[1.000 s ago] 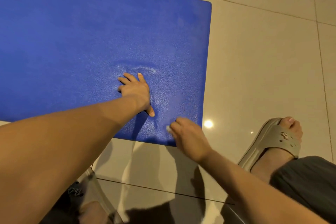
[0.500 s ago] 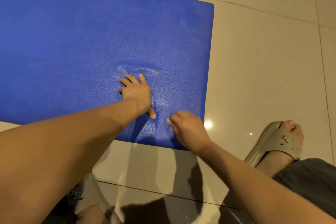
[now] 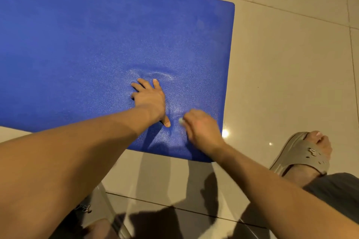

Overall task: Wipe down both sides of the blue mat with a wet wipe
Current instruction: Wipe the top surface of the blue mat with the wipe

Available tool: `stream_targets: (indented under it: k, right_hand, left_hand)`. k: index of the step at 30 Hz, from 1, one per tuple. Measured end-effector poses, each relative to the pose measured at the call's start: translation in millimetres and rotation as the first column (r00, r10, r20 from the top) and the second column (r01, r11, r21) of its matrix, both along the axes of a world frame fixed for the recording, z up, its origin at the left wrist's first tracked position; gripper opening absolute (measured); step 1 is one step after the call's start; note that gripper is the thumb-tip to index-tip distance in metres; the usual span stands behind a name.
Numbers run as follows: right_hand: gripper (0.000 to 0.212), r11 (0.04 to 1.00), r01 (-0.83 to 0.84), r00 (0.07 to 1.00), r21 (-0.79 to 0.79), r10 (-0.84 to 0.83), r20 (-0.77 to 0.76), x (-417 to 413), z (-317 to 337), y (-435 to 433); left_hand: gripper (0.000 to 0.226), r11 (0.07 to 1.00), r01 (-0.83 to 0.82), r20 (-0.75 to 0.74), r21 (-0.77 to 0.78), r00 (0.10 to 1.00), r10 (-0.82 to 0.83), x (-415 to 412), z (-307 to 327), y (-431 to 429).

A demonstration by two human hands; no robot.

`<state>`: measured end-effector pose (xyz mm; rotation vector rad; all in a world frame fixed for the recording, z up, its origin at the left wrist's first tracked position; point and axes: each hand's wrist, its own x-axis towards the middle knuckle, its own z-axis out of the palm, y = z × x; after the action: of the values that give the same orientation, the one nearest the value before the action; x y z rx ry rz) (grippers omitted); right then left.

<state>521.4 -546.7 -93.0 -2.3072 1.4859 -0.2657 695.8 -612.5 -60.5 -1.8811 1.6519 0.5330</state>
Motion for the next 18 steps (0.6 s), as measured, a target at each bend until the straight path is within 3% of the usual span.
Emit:
stream_targets:
  k: [2,4,6,8,11,14,18]
  right_hand:
    - [0.025,0.981,0.193,0.981,-0.029,-0.192,0.016,-4,0,-30]
    - [0.024,0.963,0.269,0.963,-0.028,-0.268,0.020,2,-2,-25]
    - [0.022,0.981,0.194,0.981,0.013,-0.194,0.021,11,-1,9]
    - [0.022,0.999,-0.008,1.000,0.050,0.007,0.017,13,2,45]
    - [0.020,0.973,-0.231,0.972,0.018,0.231,-0.029,3,2,30]
    - [0.019,0.997,0.026,0.999,-0.067,-0.029,-0.038,-1,-1,-32]
    - [0.023,0.945,0.318,0.946,-0.076,-0.321,-0.030,-3,1,-73]
  left_hand:
    - [0.167,1.000,0.001,-0.003,0.001,1.000,-0.001,1,0,0]
    - [0.167,1.000,0.004,-0.004,0.003,1.000,-0.004,2,0,0]
    - [0.167,1.000,0.007,0.000,-0.003,1.000,-0.007,1,-1,0]
    - [0.168,1.000,0.007,0.001,-0.004,1.000,-0.007,1,-2,-1]
    - [0.169,1.000,0.005,-0.001,-0.007,1.000,-0.005,2,-2,0]
    - [0.168,1.000,0.022,-0.007,-0.017,1.000,-0.022,5,-4,1]
    - [0.166,0.999,0.030,-0.002,-0.018,1.000,-0.030,5,-3,2]
